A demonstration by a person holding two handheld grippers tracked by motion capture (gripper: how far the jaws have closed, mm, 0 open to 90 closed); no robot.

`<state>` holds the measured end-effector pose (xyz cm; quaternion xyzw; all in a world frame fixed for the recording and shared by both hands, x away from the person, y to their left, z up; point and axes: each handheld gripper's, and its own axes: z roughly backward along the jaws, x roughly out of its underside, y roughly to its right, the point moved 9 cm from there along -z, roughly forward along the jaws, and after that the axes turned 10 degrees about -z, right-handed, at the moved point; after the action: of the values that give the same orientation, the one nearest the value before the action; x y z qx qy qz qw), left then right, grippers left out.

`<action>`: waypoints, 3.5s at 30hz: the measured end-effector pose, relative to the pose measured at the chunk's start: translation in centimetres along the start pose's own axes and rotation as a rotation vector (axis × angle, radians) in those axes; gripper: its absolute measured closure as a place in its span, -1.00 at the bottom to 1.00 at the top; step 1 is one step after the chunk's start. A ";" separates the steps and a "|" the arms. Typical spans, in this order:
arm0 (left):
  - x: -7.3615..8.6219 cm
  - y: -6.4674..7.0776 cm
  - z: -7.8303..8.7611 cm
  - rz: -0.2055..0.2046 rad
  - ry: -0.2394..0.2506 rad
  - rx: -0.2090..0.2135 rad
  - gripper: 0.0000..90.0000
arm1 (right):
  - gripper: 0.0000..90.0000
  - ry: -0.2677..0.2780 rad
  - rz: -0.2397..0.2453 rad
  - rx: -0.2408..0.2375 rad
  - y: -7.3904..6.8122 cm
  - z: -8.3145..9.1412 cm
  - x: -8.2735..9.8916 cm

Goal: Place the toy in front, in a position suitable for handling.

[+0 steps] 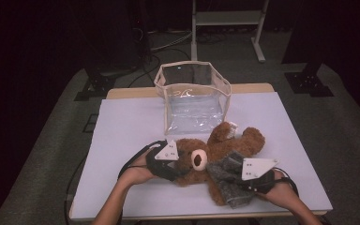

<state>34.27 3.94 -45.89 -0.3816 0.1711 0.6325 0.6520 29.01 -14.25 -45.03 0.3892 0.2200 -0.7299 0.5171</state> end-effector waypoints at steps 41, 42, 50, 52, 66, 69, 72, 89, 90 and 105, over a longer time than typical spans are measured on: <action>-2.5 0.9 0.3 -0.101 -0.027 0.081 -0.17 | 0.75 0.019 0.014 0.032 4.1 0.7 -4.5; -2.5 0.9 0.3 -0.109 -0.033 0.082 -0.18 | 0.75 0.015 0.011 0.033 4.5 0.4 -4.8; -2.5 0.9 0.1 -0.110 -0.027 0.086 -0.19 | 0.75 -0.008 -0.070 0.077 7.3 2.3 -2.4; -2.6 0.8 0.3 -0.110 -0.018 0.081 -0.19 | 0.75 -0.012 -0.104 0.078 7.8 2.7 -1.5; -2.3 -0.3 0.8 -0.044 0.024 0.084 -0.07 | 0.77 0.017 -0.138 0.032 6.0 2.7 -0.2; -2.2 -0.2 0.7 -0.032 0.040 0.083 -0.06 | 0.77 0.010 -0.110 0.045 5.8 2.7 -0.9; -2.1 0.0 0.6 -0.029 0.053 0.079 -0.05 | 0.77 0.024 -0.088 0.045 5.7 2.7 -2.1; -2.0 0.3 0.6 -0.042 0.071 0.072 -0.05 | 0.77 0.010 -0.100 0.042 6.2 3.1 -1.5; -2.0 0.3 0.6 -0.042 0.072 0.073 -0.05 | 0.77 0.019 -0.093 0.043 6.1 3.1 -2.1; -1.9 0.4 0.6 -0.039 0.085 0.072 -0.05 | 0.77 0.007 -0.144 0.016 7.6 -0.4 -3.5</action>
<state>33.42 3.04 -44.27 -0.3879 0.2138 0.5962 0.6696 36.78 -14.69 -41.89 0.3790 0.2433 -0.7657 0.4593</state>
